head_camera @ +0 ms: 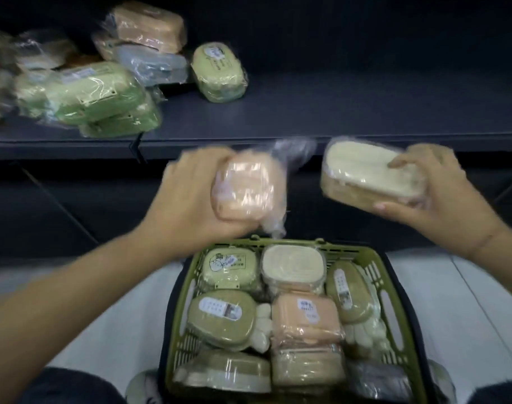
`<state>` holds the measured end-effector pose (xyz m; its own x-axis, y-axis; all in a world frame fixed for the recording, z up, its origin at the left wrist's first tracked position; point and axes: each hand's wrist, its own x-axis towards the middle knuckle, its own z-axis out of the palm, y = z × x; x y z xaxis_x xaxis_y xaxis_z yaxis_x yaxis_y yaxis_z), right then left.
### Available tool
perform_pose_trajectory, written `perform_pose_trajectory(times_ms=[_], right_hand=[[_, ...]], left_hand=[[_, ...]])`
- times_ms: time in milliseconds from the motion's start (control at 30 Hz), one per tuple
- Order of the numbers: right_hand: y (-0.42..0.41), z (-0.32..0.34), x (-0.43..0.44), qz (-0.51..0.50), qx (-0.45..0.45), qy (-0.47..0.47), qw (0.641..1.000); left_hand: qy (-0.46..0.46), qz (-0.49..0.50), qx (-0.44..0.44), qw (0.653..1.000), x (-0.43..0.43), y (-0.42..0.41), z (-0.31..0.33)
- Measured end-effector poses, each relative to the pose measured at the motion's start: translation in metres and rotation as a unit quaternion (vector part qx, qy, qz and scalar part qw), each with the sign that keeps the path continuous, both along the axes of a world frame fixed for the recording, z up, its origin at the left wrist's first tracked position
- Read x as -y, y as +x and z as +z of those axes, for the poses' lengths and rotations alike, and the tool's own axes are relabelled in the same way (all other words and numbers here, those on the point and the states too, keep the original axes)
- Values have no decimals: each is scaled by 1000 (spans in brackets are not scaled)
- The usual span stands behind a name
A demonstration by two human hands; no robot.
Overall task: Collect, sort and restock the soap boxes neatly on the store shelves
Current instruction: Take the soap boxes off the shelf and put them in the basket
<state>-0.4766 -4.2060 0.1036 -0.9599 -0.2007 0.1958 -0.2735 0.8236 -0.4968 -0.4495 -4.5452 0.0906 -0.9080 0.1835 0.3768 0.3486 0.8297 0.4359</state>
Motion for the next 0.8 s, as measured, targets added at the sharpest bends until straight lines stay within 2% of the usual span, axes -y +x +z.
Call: perform_pose_trajectory(times_ms=[67, 167, 267, 367, 433, 633, 800], right_hand=[[18, -24, -9, -14, 33, 5, 999], [30, -72, -14, -54, 95, 46, 993], [44, -116, -13, -179, 175, 22, 968], [60, -144, -5, -257, 196, 77, 943], [66, -154, 2, -247, 211, 76, 943], [68, -165, 9, -132, 318, 32, 938], [66, -175, 17, -118, 281, 121, 945]], left_hand=[[-4, 10, 74, 997, 1, 19, -38], [-78, 4, 159, 984, 4, 20, -92], [-98, 20, 206, 973, 10, 16, -130], [-115, 24, 218, 969, 12, 17, -148], [-126, 28, 232, 964, 13, 15, -156], [-220, -10, 299, 928, 18, 18, -177], [-229, -16, 271, 935, 19, 17, -185]])
